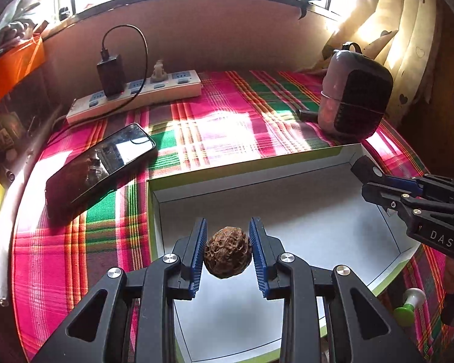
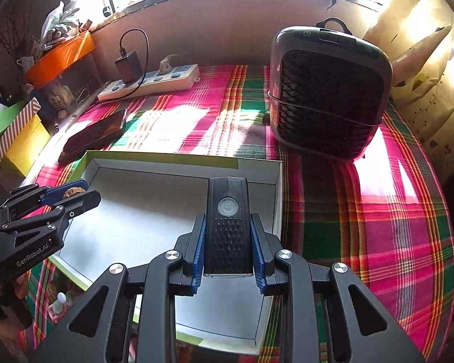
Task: Organize objects
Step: 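Lift and carry the walnut and black gadget over the white box with both grippers, then open the left gripper to drop the walnut while the right gripper releases the gadget in the box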
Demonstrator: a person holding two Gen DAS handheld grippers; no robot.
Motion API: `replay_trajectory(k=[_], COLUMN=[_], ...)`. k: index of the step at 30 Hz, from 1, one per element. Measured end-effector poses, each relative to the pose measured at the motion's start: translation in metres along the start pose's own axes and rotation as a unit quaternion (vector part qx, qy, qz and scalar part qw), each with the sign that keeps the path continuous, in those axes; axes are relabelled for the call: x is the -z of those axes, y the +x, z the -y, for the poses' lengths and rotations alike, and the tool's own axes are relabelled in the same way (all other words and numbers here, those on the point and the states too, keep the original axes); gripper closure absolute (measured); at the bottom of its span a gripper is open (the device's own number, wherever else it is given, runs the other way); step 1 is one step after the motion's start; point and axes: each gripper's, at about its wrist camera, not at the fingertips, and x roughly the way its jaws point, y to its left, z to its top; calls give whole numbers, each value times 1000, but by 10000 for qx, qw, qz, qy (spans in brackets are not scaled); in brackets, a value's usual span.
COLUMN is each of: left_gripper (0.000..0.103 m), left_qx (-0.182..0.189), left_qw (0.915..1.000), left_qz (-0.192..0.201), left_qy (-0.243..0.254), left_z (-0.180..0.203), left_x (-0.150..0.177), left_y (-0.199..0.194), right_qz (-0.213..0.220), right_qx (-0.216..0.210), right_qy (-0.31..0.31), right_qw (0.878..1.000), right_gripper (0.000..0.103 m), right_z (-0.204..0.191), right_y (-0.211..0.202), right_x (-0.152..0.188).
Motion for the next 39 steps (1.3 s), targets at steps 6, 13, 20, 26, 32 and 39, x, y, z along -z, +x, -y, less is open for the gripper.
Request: replay_trajectory(k=[6,13,20,26,32,39], left_gripper=[76,76,76,76,76,75], left_qx=[-62,-133,-189,-229,-238,-237], left_qw=[9999,9998,9997,9996,9994,9994], left_qz=[-75,-135,-161,-191,-214,-216], left_qy=[-64,-86,-11,21,91,122], left_z=[-6,-9,-6,-7,-5,-4], left_x=[-10,-12,-12,-12,-12,-11], left_y=[16,28,31,32,32,33], right_qz=[-81,-80,-33,-31,-15,0], right_qx=[69,148,250,304,309,337], right_qy=[-8,-53,-124,-172,-172,-177], right_qw=[9999,9998,9996,9994,9994,9993], right_gripper=[75,75,75,75,75,75], right_z=[1,0,-4,-7,-7,-7], right_y=[13,18,20,21,22,22], right_x=[-4,-4,-6,-5,-5,-4])
